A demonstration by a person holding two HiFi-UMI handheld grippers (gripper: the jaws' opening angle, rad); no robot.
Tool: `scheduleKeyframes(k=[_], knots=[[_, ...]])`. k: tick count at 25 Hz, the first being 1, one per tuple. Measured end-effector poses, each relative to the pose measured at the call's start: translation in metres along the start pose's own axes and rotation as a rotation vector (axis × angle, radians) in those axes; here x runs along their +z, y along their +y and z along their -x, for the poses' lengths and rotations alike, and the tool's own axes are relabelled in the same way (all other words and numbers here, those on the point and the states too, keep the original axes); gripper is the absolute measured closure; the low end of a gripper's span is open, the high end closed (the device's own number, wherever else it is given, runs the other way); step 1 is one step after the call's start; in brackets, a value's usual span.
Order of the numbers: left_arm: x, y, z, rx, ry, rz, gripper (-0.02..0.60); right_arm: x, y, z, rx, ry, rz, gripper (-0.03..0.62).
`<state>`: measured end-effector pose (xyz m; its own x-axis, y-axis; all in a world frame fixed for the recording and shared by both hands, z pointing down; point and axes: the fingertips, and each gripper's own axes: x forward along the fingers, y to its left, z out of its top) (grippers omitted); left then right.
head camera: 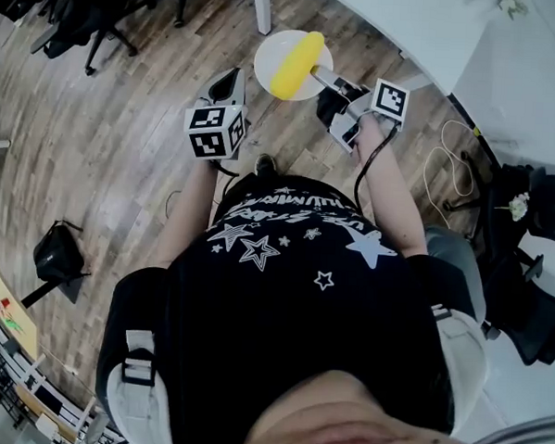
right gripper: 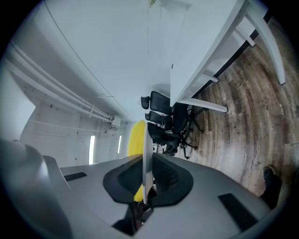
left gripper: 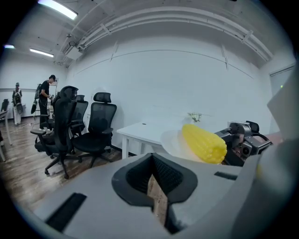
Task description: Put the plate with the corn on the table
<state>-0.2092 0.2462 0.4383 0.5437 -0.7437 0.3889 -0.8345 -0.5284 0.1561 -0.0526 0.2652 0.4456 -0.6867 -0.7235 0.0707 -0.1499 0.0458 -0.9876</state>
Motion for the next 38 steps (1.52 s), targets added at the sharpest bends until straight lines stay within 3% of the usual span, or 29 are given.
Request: scheduleKeyframes(k=[9, 20, 29, 38], knots=[[0.007, 0.056, -0.017, -0.043, 0.032, -0.057, 0.577, 0.012, 0.003, -0.065, 0.02, -0.023, -0.011, 0.566], [0.01, 0.053, -0.057, -0.088, 0.054, -0.056, 0.577, 0.042, -0.012, -0.079, 0.003, -0.033, -0.016, 0.565], [0.037, 0.077, -0.119, -0.058, 0.055, -0.043, 0.577, 0.115, -0.028, -0.105, -0.001, -0.058, -0.013, 0.565], [0.08, 0.091, -0.219, -0.057, 0.066, -0.036, 0.577, 0.214, -0.038, -0.143, 0.018, -0.022, -0.011, 0.565]])
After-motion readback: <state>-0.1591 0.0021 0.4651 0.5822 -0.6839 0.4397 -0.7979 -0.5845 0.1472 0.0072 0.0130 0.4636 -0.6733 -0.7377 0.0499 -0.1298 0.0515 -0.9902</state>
